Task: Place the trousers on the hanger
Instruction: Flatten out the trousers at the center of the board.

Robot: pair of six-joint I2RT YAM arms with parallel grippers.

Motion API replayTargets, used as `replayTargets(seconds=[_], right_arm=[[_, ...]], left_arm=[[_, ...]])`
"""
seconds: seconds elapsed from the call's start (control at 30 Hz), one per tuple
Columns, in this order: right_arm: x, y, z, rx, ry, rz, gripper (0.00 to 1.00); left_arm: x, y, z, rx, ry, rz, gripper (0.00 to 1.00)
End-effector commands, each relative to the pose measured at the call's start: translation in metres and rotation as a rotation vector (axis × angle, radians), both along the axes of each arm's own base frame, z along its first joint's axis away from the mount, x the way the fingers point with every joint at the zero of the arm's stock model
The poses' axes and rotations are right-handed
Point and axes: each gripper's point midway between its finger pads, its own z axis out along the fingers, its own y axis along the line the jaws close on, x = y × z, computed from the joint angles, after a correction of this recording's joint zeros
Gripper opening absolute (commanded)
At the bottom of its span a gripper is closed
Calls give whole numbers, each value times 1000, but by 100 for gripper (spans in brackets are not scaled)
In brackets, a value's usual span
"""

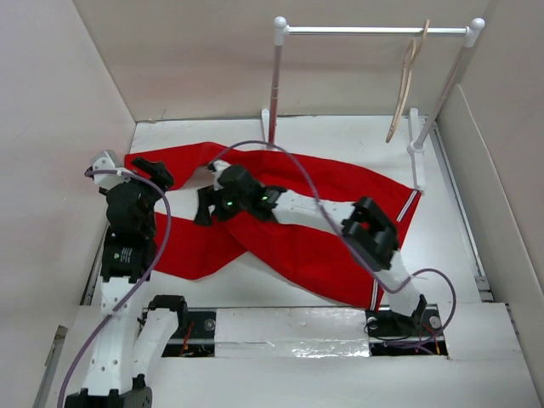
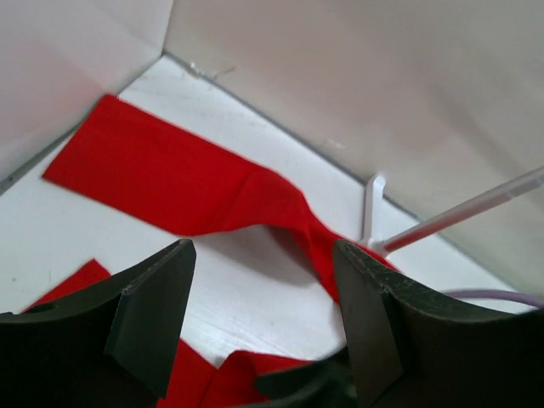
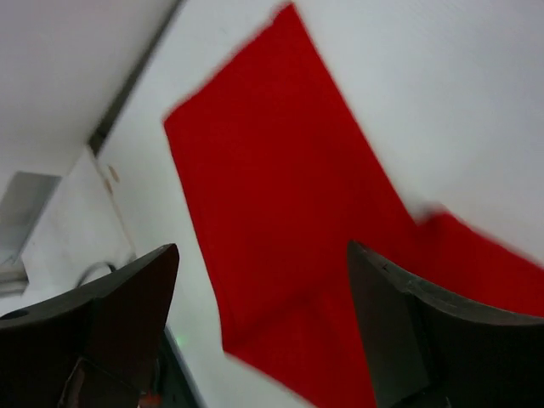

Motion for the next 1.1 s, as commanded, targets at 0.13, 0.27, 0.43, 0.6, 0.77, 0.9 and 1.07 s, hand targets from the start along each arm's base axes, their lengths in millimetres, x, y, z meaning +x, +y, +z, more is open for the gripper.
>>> replayTargets(seconds=[0.13,0.27,0.43,0.6,0.77,0.9,1.07], right_arm=[[18,-144,121,187,-248,-254,12],[-4,-247,93,68,-248,-482,0],[-19,-373,60,73,-200,-782,3],[-20,-438,39,56,-173,-920,19],[-23,-475,11,-2,-133,-1031,57],[-21,-491,3,44,-73,-1111,72],[-10,-536,-17,17,-47,-1317,83]], left_arm=[[37,-10,-61,-72,247,-12,63],[49,-5,-107,-101,411,60,61],[55,1,-158,-105,581,123,62],[48,18,-208,-120,745,205,62],[35,42,-243,-151,858,307,62],[30,54,-260,-138,919,366,62],[34,50,-282,-185,954,389,61]])
